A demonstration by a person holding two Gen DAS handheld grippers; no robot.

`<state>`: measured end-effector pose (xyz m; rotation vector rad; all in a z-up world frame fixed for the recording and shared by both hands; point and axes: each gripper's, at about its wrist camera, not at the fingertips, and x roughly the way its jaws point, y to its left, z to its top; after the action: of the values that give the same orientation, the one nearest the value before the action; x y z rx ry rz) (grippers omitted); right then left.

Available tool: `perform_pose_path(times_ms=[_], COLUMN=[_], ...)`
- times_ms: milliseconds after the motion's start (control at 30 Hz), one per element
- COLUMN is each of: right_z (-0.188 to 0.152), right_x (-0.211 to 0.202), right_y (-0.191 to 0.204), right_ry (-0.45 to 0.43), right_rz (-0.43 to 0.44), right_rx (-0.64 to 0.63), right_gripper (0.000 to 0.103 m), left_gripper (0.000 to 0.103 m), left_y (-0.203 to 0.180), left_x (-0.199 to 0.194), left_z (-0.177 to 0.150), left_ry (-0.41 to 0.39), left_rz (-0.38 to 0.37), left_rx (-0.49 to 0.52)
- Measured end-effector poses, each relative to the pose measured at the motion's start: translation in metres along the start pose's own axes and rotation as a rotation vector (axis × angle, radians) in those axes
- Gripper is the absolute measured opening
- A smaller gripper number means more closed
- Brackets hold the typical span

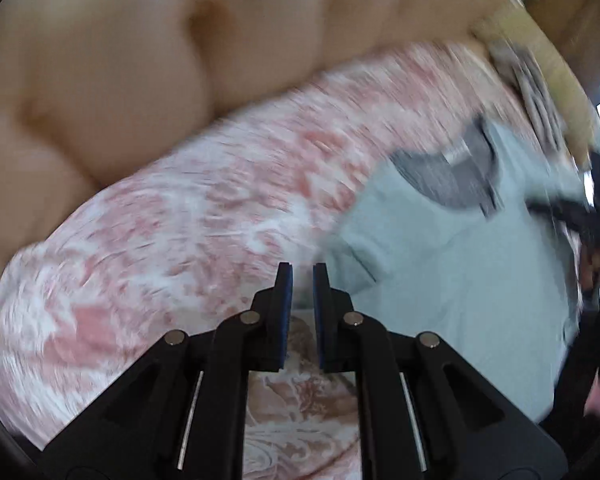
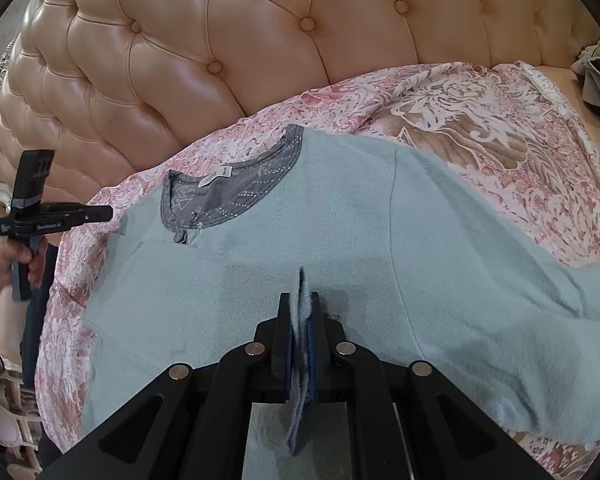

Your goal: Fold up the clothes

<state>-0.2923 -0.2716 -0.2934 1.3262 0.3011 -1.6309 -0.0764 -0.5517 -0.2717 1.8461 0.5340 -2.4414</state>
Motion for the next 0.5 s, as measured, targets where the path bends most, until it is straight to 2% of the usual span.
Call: perform_pose_path(times_ms=[67, 133, 167, 200, 333, 500], right_z=[0.0, 0.0, 0.0, 0.0, 0.0, 0.0], right_x=[0.0, 0.0, 0.0, 0.0, 0.0, -0.001], right_y=[0.0, 0.0, 0.0, 0.0, 0.0, 0.0], right_ry=[0.001, 0.0, 0.0, 0.0, 0.001, -0.001], right_rz=[-0.001, -0.001, 0.0, 0.001, -0.001, 0.002], right_rx=[-0.001, -0.002, -0.002, -0.002, -0.004, -0.006], right_gripper=[0.006, 0.006, 0.006, 0.006, 0.006, 0.006], left_gripper=[0.016, 0.037, 0.043, 0.055, 0.058, 0.05], left_y=[-0.008, -0.01, -0.011, -0.011, -0.015, -0.019], left_x=[0.006, 0.011, 0.014, 0.016, 0.025, 0.037], left_z=[0.006, 0.008, 0.009, 0.011, 0.015, 0.02], left_ry=[0.055, 0.082, 0.095, 0.109, 0.163, 0.231], left_rz=[0.001, 0.002, 0.002, 0.002, 0.003, 0.004], left_rx=[0.075, 0.1, 0.112, 0.124, 0.173, 0.234])
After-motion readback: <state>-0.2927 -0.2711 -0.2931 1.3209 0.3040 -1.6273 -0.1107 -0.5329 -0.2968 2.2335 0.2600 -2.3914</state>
